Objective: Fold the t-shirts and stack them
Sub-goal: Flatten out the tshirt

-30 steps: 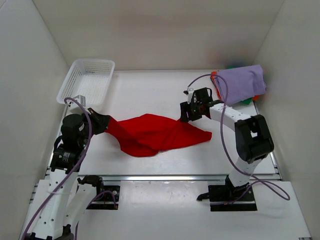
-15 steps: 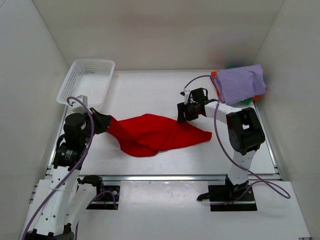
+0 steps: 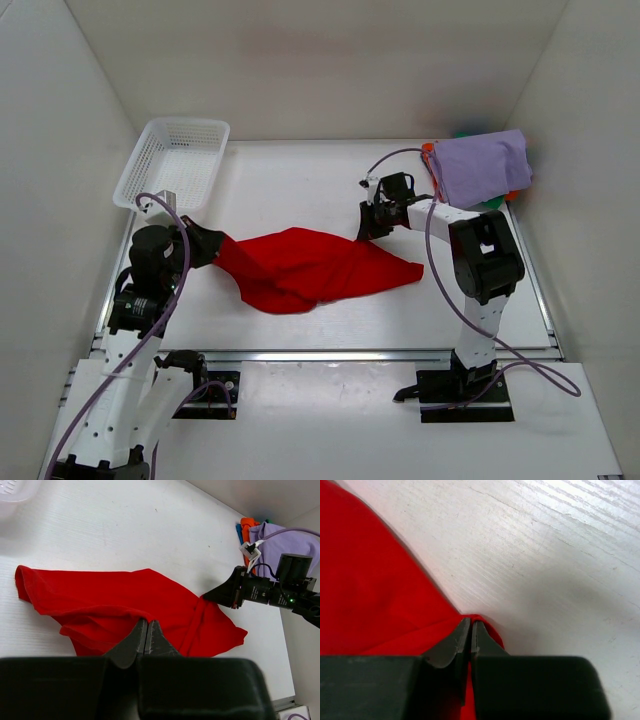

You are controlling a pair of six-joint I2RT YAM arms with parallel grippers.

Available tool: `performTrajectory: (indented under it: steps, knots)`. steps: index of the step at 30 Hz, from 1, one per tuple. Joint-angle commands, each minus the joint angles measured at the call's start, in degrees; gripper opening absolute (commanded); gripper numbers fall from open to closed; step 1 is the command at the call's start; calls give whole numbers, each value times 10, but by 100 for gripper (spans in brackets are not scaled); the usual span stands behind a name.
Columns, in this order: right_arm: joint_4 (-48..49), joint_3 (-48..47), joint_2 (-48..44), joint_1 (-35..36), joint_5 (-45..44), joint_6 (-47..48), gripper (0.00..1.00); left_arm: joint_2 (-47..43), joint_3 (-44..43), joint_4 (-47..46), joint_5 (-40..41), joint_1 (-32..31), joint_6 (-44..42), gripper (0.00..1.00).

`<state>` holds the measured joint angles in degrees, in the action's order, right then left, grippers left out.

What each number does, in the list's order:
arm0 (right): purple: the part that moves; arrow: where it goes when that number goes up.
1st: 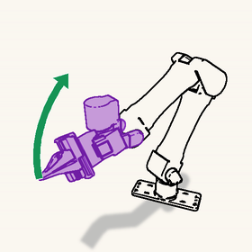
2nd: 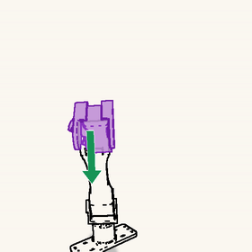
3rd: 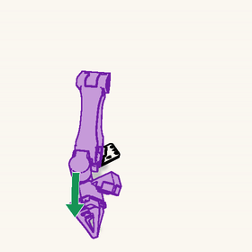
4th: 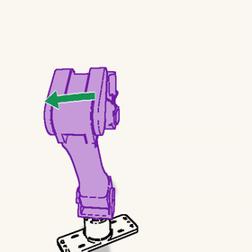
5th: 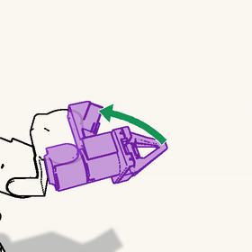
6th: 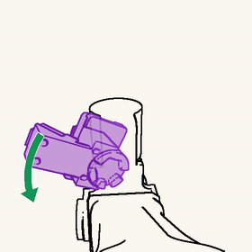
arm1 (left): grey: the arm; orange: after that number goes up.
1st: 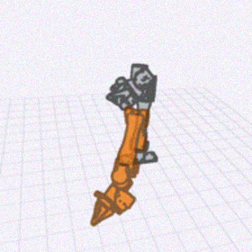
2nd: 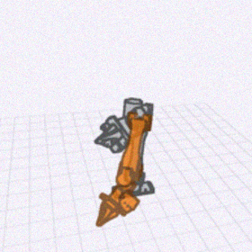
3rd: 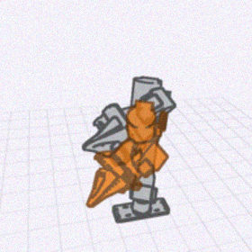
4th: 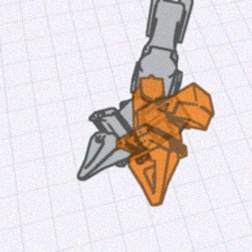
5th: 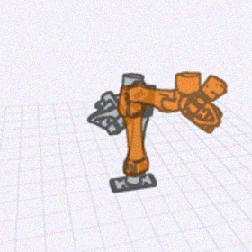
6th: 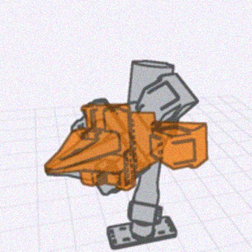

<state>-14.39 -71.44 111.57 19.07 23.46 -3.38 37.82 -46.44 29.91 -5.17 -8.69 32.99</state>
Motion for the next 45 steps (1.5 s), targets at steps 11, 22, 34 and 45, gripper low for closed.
performTrajectory:
  steps: [11,22,34,45]
  knots:
    - [37,-12,-227,-9,-15,-38,0,59,-138,-6,4,10,-34,0]
    - [60,27,-505,-105,52,-96,0,154,-450,26,46,-12,-48,0]
    - [0,96,-664,-147,18,-94,0,112,-469,48,88,-31,-55,0]
    - [-19,-39,-695,-220,61,-117,0,177,-631,63,61,-69,-62,0]
